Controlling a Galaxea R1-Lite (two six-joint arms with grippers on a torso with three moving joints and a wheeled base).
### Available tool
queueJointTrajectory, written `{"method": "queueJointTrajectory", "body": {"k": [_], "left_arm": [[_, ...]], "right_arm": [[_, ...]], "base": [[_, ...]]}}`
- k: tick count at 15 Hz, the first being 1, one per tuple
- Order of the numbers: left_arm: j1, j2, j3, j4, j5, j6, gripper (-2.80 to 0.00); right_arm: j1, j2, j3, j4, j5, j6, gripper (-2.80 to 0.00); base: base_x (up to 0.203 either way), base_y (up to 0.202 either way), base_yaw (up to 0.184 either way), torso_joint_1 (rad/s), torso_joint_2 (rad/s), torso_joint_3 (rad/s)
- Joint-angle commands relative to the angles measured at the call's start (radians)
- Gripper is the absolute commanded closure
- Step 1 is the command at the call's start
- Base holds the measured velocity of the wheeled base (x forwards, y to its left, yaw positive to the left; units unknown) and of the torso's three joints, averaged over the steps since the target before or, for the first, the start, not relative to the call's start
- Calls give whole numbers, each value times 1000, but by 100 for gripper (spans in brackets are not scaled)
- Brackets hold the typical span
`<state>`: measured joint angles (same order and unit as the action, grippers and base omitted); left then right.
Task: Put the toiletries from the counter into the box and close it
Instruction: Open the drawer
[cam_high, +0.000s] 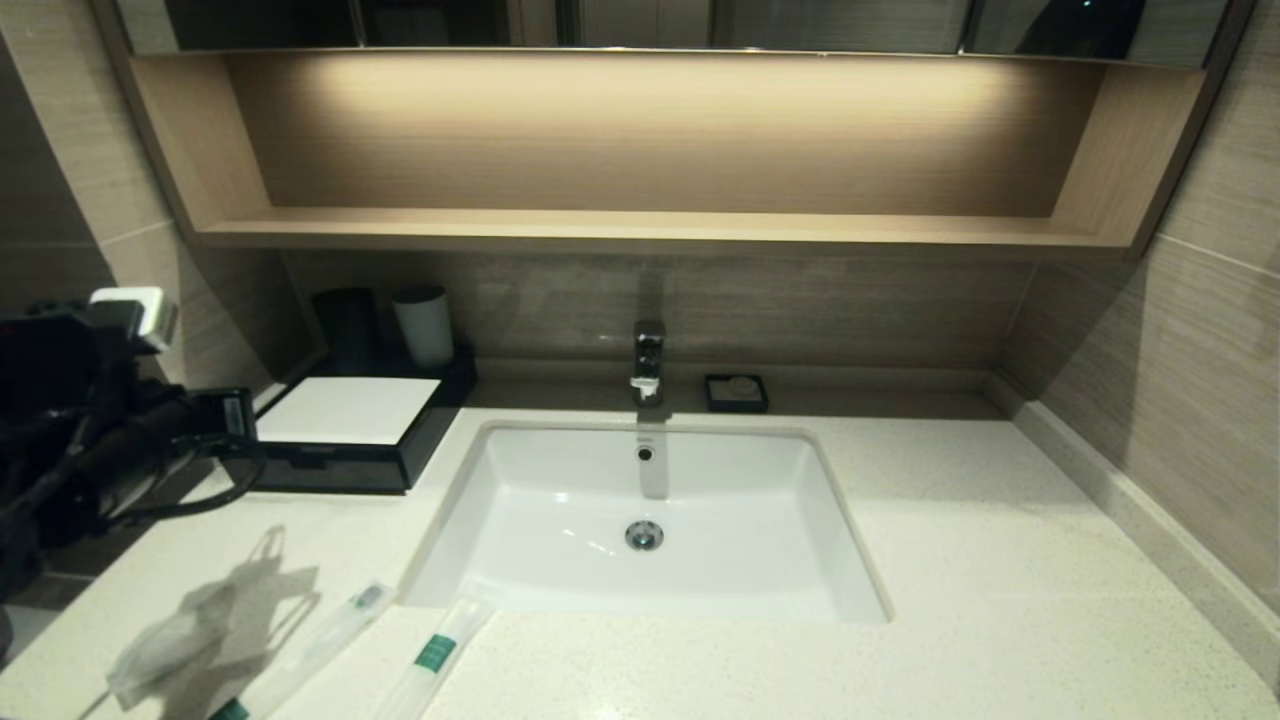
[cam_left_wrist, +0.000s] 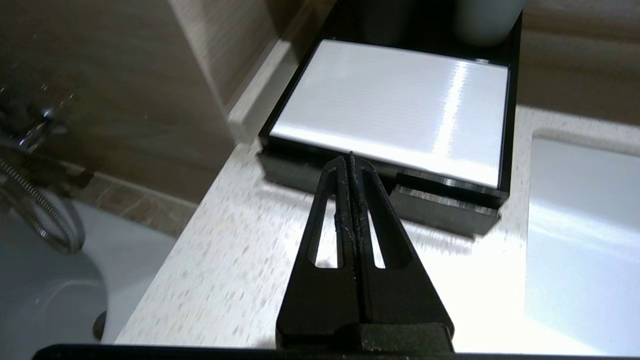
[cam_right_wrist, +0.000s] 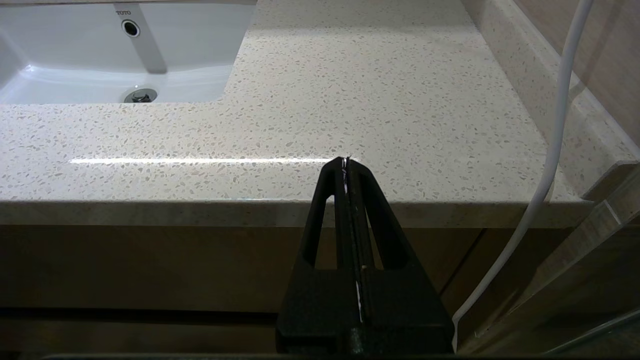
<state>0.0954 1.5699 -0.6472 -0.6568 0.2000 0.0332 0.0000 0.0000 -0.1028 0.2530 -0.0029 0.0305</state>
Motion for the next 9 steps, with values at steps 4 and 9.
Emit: {"method": "queueJointTrajectory", "body": {"k": [4,9], "left_arm": [[42,-372,179,216,-34,-23,0],[41,-530,103,491,-40,-41,-280]], "right_arm": [[0,0,0,2,0,0,0],[0,0,0,2,0,0,0]], "base": [[0,0,0,0,0,0],[0,0,0,0,0,0]]}}
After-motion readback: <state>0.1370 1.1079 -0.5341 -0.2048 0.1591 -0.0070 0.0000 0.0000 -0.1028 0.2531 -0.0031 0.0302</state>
